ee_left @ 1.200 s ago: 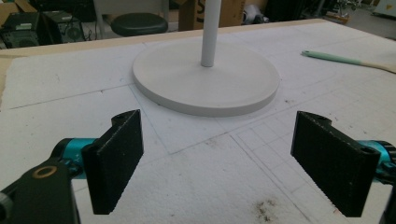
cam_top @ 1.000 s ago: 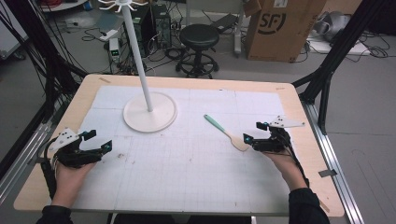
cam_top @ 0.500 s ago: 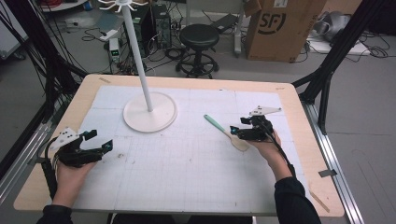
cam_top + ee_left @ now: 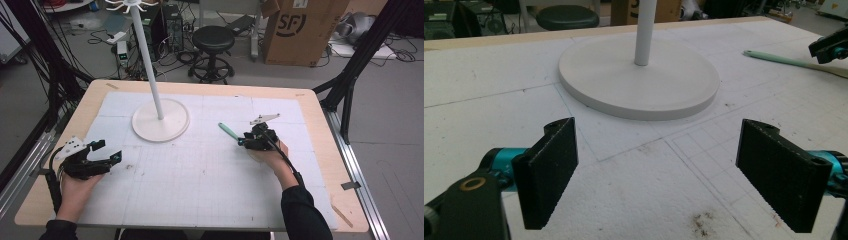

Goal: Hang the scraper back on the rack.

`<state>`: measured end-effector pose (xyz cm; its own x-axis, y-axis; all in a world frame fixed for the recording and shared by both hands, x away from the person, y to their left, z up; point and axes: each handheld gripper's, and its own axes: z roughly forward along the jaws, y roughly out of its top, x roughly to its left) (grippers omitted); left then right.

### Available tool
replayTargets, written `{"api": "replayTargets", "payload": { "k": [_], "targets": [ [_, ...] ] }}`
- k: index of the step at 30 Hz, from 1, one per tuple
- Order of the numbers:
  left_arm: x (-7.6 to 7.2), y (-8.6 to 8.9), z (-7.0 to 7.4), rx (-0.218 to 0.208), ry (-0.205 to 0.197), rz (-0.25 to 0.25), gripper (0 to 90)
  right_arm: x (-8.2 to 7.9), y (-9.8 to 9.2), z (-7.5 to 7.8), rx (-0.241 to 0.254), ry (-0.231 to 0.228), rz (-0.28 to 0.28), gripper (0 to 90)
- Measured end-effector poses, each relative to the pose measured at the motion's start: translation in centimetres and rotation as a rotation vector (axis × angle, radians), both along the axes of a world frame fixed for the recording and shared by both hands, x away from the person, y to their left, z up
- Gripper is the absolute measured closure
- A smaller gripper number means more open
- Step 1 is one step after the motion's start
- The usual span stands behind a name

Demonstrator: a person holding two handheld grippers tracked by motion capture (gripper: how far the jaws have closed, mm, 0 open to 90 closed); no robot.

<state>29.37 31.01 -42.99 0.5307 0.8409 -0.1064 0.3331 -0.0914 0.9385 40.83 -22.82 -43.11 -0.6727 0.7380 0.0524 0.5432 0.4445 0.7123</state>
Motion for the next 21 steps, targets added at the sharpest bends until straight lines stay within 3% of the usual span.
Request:
{"api": "replayTargets", "payload": {
  "k": [4,5,13,21],
  "targets": [
    [0.04,-0.04,-0.03,-0.002,0.003,0.002,17.6,0.08,0.24,-0.32,-0.017,0.022,0.002,64.6],
    [0.04,-0.05,-0.04,-0.002,0.005,0.002,17.8,0.08,0.39,-0.56,-0.052,0.028,0.006,67.2],
    [0.07,-0.28,-0.07,0.003,0.010,-0.007,18.2,-0.01,0.90,-0.44,-0.085,0.029,-0.008,75.7],
    [0.05,-0.34,-0.07,0.000,0.012,-0.008,18.6,0.03,0.96,-0.41,-0.073,0.045,-0.027,80.2]
  ]
}}
